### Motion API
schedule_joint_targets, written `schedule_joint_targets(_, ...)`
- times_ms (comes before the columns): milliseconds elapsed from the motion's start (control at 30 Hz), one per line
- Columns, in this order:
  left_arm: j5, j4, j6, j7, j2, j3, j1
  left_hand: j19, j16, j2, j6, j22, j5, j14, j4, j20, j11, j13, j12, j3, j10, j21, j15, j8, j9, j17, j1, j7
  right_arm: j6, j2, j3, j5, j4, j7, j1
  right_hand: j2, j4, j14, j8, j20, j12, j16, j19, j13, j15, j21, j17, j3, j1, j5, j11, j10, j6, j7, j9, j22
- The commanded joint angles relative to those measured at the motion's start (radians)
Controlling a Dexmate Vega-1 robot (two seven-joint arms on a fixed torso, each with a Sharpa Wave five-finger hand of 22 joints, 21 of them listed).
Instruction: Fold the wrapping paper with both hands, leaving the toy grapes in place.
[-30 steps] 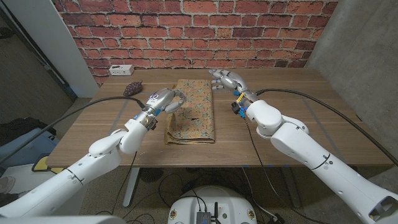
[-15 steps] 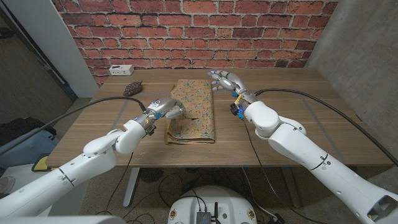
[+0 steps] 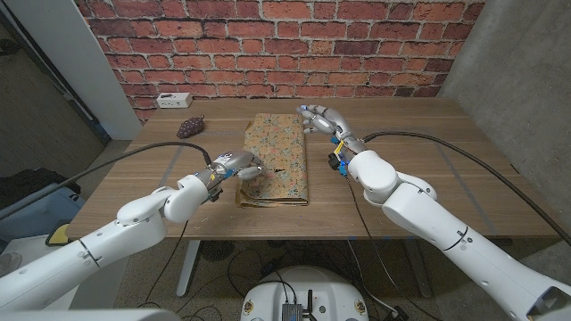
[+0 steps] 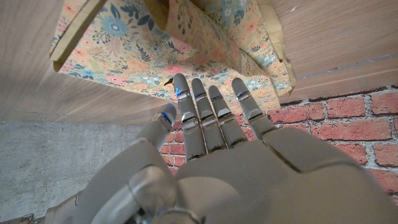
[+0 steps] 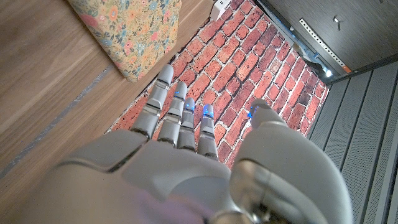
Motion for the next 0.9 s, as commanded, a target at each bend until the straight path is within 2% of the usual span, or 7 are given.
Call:
schedule_joint_targets(33,-0.003,-0.033,0.057,-0.038,0.036,0.017,0.007,0.056,0.01,-0.002,0.04,0.002,0.0,0.046,0.003,0.002,0.005,-0.018,-0.005,0.008,0.037,-0.003,-0.041,-0.015,-0.002,-0.003,-0.018,0.004,-0.013,0.01,-0.011,-0.024,-0.01,-0.01,-0.007,0.001,-0.002,-0.004,-0.001,0.002,-0.007,0.004,-0.005,0.001,0.001,-0.002,-0.002,0.008,-0.004,0.005,-0.001,0.011,0.01,0.002,0.003,0.002)
schedule_joint_targets(300,-0.018,-0.051,0.144,-0.135,0.045,0.047,-0.016,0.099,0.002,-0.007,0.021,0.002,-0.001,0.059,-0.001,0.008,0.022,-0.039,-0.031,0.016,0.022,-0.006,-0.024,-0.055,-0.002,-0.003,-0.032,0.01,-0.031,0.017,-0.02,-0.038,-0.004,-0.008,0.005,0.0,-0.005,-0.004,-0.003,0.002,-0.01,0.005,-0.004,0.0,0.0,-0.004,-0.006,0.01,-0.005,0.005,-0.002,0.013,0.011,0.002,0.003,0.002)
schedule_joint_targets(367,-0.016,-0.06,0.159,-0.138,0.048,0.05,-0.015,0.133,0.001,-0.007,0.031,0.003,-0.001,0.067,-0.001,0.018,0.023,-0.045,-0.036,0.02,0.026,-0.001,-0.016,-0.062,-0.001,-0.005,-0.037,0.016,-0.053,0.017,-0.027,-0.053,-0.005,-0.015,0.012,0.0,-0.007,-0.004,-0.004,0.002,-0.011,0.006,-0.004,0.0,0.001,-0.005,-0.007,0.01,-0.005,0.005,-0.001,0.013,0.011,0.002,0.003,0.002)
schedule_joint_targets(467,-0.019,-0.074,0.181,-0.143,0.055,0.051,-0.012,0.176,-0.002,-0.006,0.019,0.003,0.0,0.07,-0.002,0.041,0.029,-0.051,-0.047,0.027,0.02,0.006,-0.016,-0.08,0.0,-0.005,-0.041,0.019,-0.123,0.012,-0.051,-0.099,-0.014,-0.03,0.034,-0.001,-0.009,-0.007,-0.005,0.002,-0.012,0.005,-0.004,0.0,-0.001,-0.007,-0.009,0.012,-0.004,0.005,-0.002,0.012,0.012,0.002,0.003,0.002)
schedule_joint_targets(567,-0.037,-0.081,0.204,-0.163,0.057,0.054,-0.014,0.192,-0.012,0.001,-0.043,0.002,-0.001,0.032,-0.006,0.055,0.038,-0.057,-0.078,0.027,-0.032,-0.002,0.0,-0.123,0.002,0.001,-0.04,0.018,-0.238,0.001,-0.097,-0.169,-0.031,-0.036,0.073,0.0,-0.021,-0.033,-0.01,-0.004,-0.022,-0.001,-0.019,0.0,-0.008,-0.018,-0.015,0.019,0.004,0.006,-0.01,0.002,0.011,-0.007,0.003,0.002)
schedule_joint_targets(733,-0.05,-0.067,0.224,-0.18,0.047,0.079,-0.025,0.14,-0.016,0.019,-0.116,0.002,-0.001,-0.036,-0.008,0.053,0.046,-0.061,-0.11,0.019,-0.098,-0.038,0.007,-0.165,0.004,0.007,-0.026,0.003,-0.346,0.003,-0.165,-0.252,-0.011,-0.027,0.126,0.03,-0.035,-0.069,-0.013,-0.011,-0.034,-0.001,-0.047,0.0,-0.024,-0.038,-0.021,0.041,0.024,0.009,-0.026,-0.002,0.02,-0.025,0.004,0.002)
schedule_joint_targets(900,-0.062,-0.052,0.221,-0.172,0.043,0.094,-0.03,0.086,-0.017,0.032,-0.163,0.003,-0.002,-0.107,-0.005,0.035,0.043,-0.064,-0.132,0.008,-0.168,-0.073,0.011,-0.181,0.006,0.01,-0.008,-0.013,-0.428,0.011,-0.226,-0.314,0.015,0.004,0.183,0.089,-0.036,-0.129,-0.014,-0.06,-0.047,-0.002,-0.082,0.0,-0.068,-0.064,-0.025,0.082,0.043,0.015,-0.042,0.001,0.049,-0.044,0.005,0.003)
